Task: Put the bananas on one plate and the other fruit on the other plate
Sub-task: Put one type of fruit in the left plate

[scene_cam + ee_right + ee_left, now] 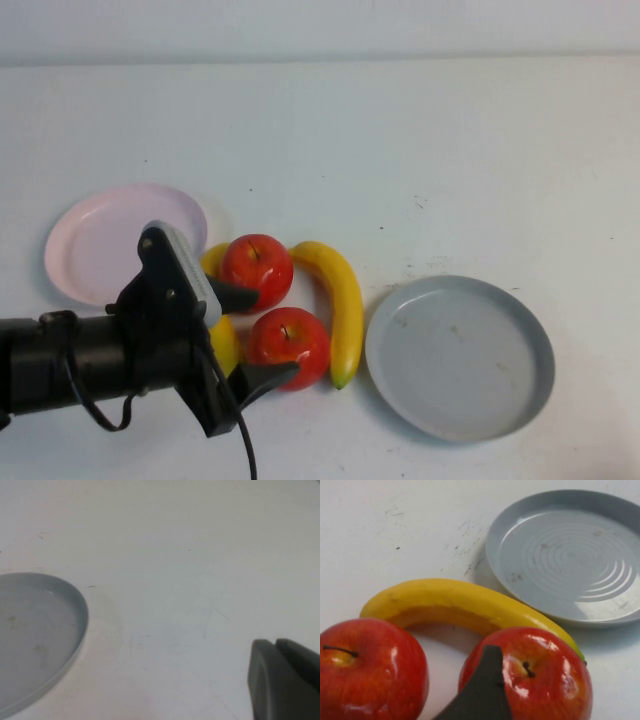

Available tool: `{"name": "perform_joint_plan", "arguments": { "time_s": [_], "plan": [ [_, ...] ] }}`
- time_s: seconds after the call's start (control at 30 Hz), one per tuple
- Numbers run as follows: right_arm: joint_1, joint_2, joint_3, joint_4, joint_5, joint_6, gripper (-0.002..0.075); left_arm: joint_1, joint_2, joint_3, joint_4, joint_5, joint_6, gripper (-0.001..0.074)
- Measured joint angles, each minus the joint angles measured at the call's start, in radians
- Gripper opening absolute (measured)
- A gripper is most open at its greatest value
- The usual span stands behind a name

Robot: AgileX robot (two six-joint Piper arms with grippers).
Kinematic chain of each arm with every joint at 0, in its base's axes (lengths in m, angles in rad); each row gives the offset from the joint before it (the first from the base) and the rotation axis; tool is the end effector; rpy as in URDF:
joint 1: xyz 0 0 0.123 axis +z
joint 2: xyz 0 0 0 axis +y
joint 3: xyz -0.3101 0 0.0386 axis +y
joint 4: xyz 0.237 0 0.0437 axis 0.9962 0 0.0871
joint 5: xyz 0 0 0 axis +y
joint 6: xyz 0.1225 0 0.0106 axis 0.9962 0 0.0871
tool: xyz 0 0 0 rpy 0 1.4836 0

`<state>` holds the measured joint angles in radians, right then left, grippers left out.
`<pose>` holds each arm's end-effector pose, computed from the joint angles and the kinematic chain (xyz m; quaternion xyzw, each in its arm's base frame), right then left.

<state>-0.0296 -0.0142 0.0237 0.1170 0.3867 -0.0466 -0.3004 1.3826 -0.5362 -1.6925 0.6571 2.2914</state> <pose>0.0440 0.0041 0.1615 0.0239 0.8063 0.0273 0.5903 0.2134 -0.1442 0.2260 0.4851 0.7143 -0.2301 0.4488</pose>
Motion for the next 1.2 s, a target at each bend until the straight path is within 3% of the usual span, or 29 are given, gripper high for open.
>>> {"name": "perform_joint_plan", "arguments": {
  "time_s": [0.33,1.2],
  "plan": [
    [0.0,0.0,0.0,0.0,0.0,0.0,-0.0015,0.0,0.131,-0.085,-0.008,0.021,0.061,0.0668],
    [0.0,0.0,0.0,0.0,0.0,0.0,-0.0015,0.0,0.293,-0.116,-0.022,0.063,0.163,0.0668]
  ]
}}
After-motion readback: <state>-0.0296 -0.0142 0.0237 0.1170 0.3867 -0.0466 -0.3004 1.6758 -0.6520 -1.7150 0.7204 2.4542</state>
